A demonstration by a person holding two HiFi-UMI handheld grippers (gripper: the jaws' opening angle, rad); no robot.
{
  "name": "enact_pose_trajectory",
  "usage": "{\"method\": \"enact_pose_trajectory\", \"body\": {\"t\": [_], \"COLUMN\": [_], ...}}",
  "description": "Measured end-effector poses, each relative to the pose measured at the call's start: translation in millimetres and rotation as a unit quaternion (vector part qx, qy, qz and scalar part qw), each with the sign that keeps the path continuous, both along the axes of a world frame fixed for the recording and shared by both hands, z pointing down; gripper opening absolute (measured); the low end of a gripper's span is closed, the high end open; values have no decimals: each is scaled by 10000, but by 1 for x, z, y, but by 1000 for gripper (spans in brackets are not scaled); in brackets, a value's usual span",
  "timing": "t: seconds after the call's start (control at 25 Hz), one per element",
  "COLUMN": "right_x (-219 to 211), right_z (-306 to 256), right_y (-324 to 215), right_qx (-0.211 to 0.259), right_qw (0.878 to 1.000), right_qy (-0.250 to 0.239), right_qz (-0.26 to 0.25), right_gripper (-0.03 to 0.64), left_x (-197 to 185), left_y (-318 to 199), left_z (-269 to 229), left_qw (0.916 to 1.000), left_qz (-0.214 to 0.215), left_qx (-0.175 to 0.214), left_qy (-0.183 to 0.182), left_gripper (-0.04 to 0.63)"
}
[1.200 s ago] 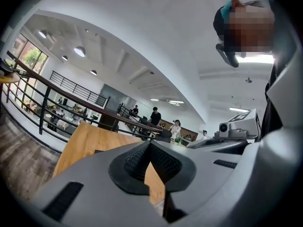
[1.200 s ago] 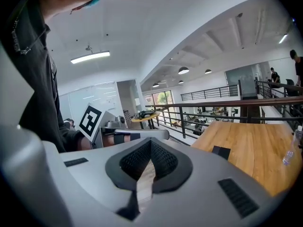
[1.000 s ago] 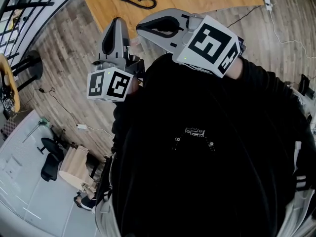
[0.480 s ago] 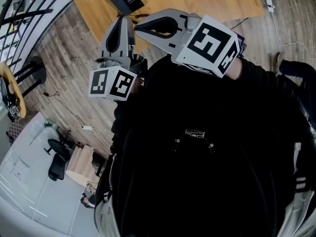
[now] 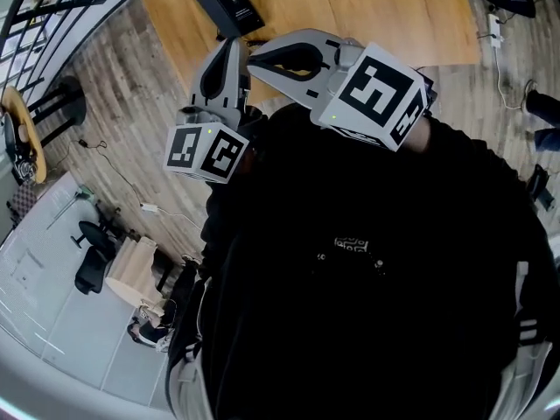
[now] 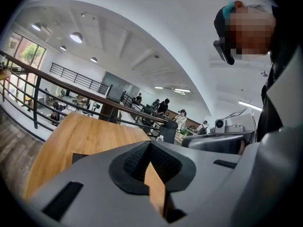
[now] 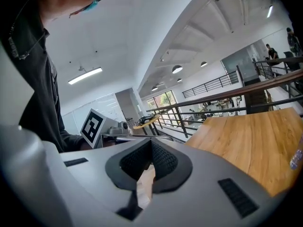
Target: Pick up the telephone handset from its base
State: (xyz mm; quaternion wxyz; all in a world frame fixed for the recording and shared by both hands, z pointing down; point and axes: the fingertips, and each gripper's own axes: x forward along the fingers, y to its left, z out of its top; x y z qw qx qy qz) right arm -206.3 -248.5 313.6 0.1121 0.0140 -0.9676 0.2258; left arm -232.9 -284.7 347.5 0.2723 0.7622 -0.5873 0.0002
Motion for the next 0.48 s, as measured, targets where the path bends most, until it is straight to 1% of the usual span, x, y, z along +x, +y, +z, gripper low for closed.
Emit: {"method": "enact_pose_trajectory", "body": {"t": [0.12, 0.24, 0.36, 0.48], "right_x": [3, 3, 1, -2], "right_z": [11, 14, 19, 24], "right_y": [-4, -9, -13, -18], "right_qx": [-191, -248, -249, -201], "right_qw": [9998, 9997, 9997, 9994], "right_qy": [21, -6, -24, 167], "right_qz": [-94, -69, 60, 223], "right_gripper": [15, 15, 15, 15], "left_x": [8, 14, 14, 8], "left_y": [-1, -2, -3, -11], "left_z": [12, 22, 28, 34], "left_qw": [9997, 9992, 9988, 9979], "left_qz": [-17, 120, 249, 458], "left_qx": [-211, -360, -411, -332], "left_qy": [75, 95, 138, 299], "left_gripper": [6, 6, 6, 5]}}
